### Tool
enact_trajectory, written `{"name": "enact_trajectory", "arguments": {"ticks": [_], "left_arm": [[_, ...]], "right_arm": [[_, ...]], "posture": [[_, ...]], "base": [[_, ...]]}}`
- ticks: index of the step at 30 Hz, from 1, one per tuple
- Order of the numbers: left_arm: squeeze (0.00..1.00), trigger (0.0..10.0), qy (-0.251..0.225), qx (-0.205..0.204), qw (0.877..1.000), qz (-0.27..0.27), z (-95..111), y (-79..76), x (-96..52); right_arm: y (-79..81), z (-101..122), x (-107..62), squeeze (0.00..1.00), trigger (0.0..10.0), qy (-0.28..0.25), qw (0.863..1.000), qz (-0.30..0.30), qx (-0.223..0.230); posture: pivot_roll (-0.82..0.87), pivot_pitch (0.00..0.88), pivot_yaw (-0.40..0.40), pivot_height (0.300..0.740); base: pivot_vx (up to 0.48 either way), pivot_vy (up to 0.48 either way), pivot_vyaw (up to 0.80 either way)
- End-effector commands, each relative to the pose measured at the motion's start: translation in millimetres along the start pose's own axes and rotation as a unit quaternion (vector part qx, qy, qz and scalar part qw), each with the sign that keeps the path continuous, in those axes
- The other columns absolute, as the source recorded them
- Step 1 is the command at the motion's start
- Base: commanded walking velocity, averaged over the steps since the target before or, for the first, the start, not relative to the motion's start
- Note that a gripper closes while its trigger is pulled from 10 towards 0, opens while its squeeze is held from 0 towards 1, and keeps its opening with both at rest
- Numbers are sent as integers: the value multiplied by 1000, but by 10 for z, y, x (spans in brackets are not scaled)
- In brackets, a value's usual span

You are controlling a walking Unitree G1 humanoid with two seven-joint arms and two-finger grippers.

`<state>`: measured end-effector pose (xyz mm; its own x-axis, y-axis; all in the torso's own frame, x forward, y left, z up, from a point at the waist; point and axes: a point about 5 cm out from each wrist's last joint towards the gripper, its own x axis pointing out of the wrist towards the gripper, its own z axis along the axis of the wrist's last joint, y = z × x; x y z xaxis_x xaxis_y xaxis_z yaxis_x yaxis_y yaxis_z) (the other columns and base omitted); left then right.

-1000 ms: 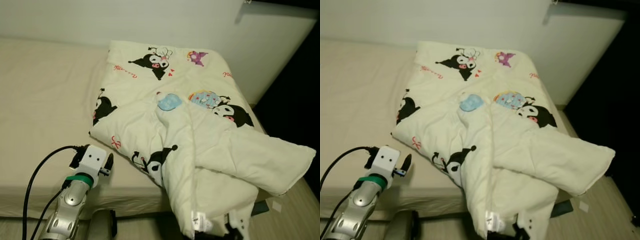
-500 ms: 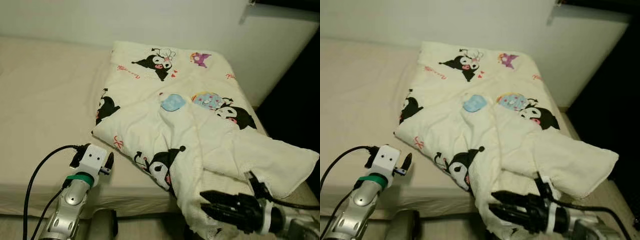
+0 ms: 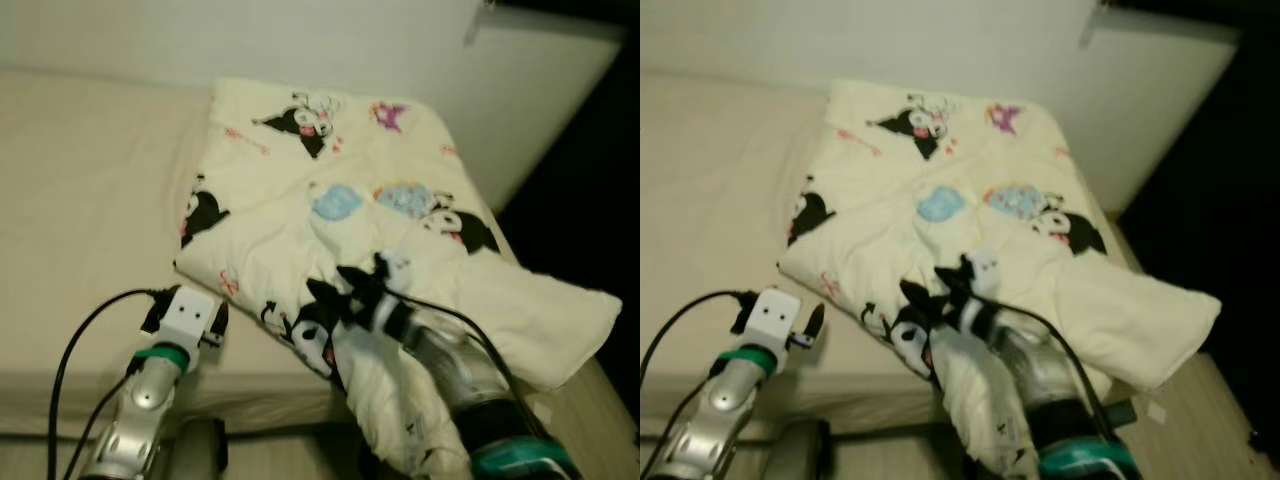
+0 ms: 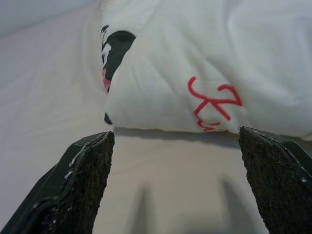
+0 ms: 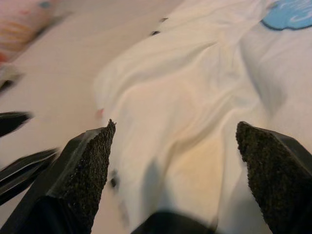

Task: Clean up the room

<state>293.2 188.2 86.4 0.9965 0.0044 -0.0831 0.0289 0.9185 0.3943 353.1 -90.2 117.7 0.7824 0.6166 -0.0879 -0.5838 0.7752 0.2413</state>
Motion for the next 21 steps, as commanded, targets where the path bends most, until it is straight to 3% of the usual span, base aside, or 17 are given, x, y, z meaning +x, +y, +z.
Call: {"name": "enact_trajectory", "arguments": {"ticks": [1, 10, 12, 14, 21], "left_arm": [[0, 10000, 3, 1, 1000, -1, 0, -1, -22], [0, 10000, 10, -5, 1000, 14, -38, 73, -115], [0, 10000, 12, -4, 1000, 12, -53, 62, -170], [0, 10000, 12, -4, 1000, 12, -53, 62, -170], [0, 10000, 17, -3, 1000, 11, -64, 75, -207]], "right_arm": [[-32, 9, 39, 1000, 10000, -12, 999, -36, -27], [-13, 223, 138, 1000, 10000, -84, 991, -86, -67], [-101, 272, 142, 1000, 10000, -97, 978, -143, -113], [-101, 272, 142, 1000, 10000, -97, 978, -143, -113], [-227, 117, 108, 1000, 10000, -31, 961, -210, -177]], "posture": [[235, 66, -114, 575], [240, 89, -117, 575], [241, 99, -117, 575], [241, 99, -117, 575], [246, 110, -121, 575]], "base": [[0, 0, 0], [0, 0, 0], [0, 0, 0], [0, 0, 0], [0, 0, 0]]}}
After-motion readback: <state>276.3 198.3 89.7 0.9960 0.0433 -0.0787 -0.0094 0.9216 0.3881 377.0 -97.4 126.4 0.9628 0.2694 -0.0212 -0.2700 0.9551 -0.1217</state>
